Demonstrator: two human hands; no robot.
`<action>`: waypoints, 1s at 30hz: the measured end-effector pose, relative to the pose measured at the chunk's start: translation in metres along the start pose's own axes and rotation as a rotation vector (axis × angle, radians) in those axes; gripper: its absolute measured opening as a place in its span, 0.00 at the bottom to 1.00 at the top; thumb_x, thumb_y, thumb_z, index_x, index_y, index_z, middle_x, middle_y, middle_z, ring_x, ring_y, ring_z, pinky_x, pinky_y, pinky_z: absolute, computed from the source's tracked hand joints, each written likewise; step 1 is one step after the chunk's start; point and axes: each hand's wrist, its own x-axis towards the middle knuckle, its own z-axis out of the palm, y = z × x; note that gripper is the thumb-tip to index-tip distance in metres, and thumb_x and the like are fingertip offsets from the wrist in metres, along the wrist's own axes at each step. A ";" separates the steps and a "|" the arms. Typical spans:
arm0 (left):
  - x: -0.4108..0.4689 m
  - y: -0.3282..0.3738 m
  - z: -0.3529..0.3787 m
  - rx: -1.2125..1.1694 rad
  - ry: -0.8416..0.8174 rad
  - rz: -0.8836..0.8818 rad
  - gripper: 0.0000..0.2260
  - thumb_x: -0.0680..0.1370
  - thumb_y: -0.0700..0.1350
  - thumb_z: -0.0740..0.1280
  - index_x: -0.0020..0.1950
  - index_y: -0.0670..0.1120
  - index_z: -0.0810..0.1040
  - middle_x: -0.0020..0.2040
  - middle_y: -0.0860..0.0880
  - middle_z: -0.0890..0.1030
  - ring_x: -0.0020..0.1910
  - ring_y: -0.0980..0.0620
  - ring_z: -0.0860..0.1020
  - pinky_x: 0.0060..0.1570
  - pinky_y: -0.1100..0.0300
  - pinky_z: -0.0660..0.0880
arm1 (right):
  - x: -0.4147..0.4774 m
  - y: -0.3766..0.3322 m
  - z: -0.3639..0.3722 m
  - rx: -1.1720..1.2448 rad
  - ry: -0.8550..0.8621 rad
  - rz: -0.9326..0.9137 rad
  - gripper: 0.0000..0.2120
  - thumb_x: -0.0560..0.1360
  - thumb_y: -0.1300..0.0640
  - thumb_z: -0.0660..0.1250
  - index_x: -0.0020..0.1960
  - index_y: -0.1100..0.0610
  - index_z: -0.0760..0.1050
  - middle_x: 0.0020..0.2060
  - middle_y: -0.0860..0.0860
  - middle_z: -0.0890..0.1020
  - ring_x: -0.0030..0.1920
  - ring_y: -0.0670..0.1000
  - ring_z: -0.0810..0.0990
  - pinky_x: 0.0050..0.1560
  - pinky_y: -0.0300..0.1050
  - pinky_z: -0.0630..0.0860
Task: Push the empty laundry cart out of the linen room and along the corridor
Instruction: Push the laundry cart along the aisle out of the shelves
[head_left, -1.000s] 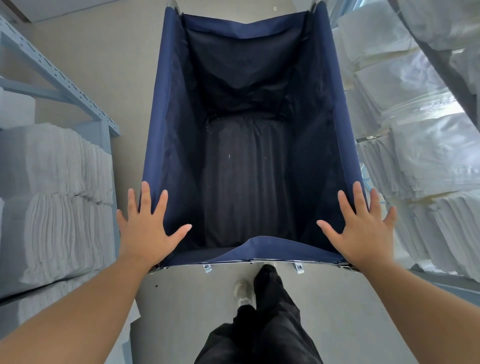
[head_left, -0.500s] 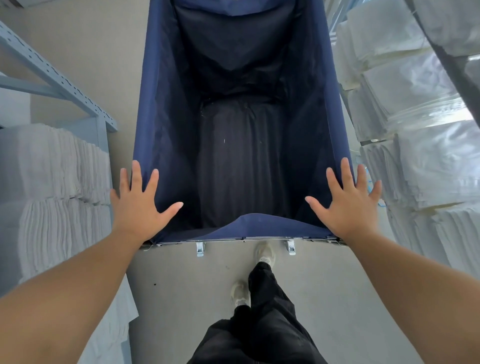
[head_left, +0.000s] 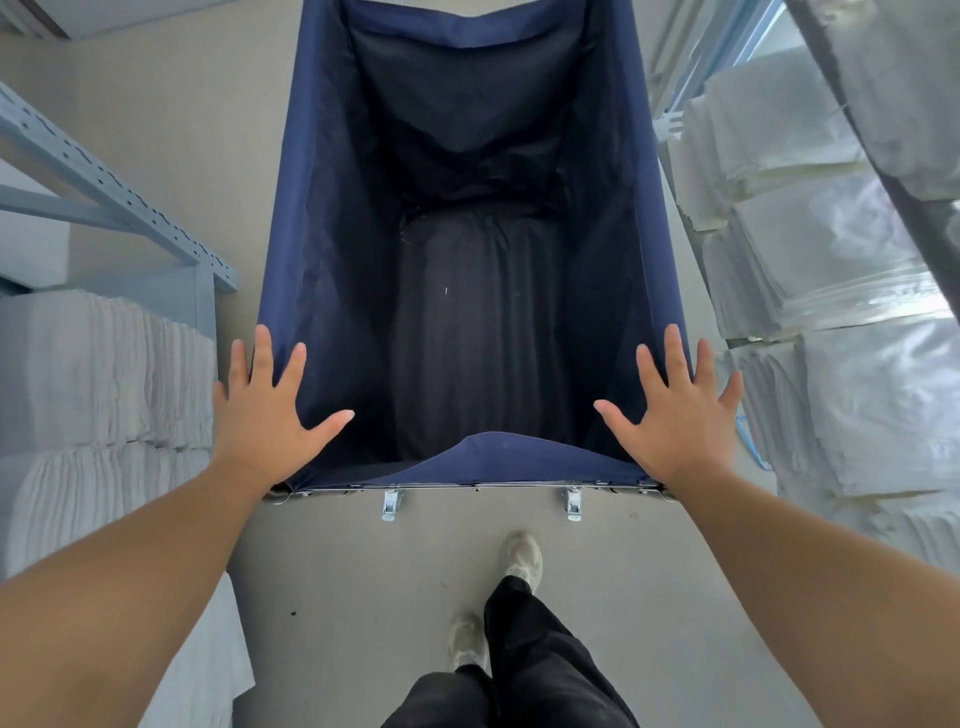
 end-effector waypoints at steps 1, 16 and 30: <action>0.006 0.001 -0.002 -0.006 0.003 0.000 0.49 0.69 0.82 0.43 0.83 0.54 0.47 0.84 0.43 0.40 0.82 0.35 0.44 0.75 0.32 0.57 | 0.006 0.000 -0.002 -0.002 0.001 -0.001 0.43 0.75 0.25 0.43 0.81 0.49 0.53 0.83 0.53 0.46 0.81 0.64 0.48 0.75 0.71 0.52; 0.082 0.004 -0.019 -0.001 0.021 -0.014 0.51 0.68 0.83 0.40 0.83 0.53 0.48 0.84 0.43 0.43 0.82 0.34 0.47 0.73 0.33 0.61 | 0.087 -0.007 -0.022 -0.020 0.021 -0.013 0.42 0.75 0.24 0.44 0.81 0.49 0.54 0.83 0.53 0.47 0.81 0.63 0.49 0.75 0.71 0.53; 0.185 -0.005 -0.049 -0.009 0.015 -0.007 0.49 0.70 0.81 0.46 0.83 0.52 0.48 0.84 0.42 0.41 0.82 0.35 0.45 0.73 0.33 0.62 | 0.191 -0.032 -0.052 -0.028 0.031 -0.016 0.42 0.75 0.24 0.43 0.81 0.48 0.54 0.83 0.53 0.48 0.81 0.63 0.50 0.74 0.71 0.55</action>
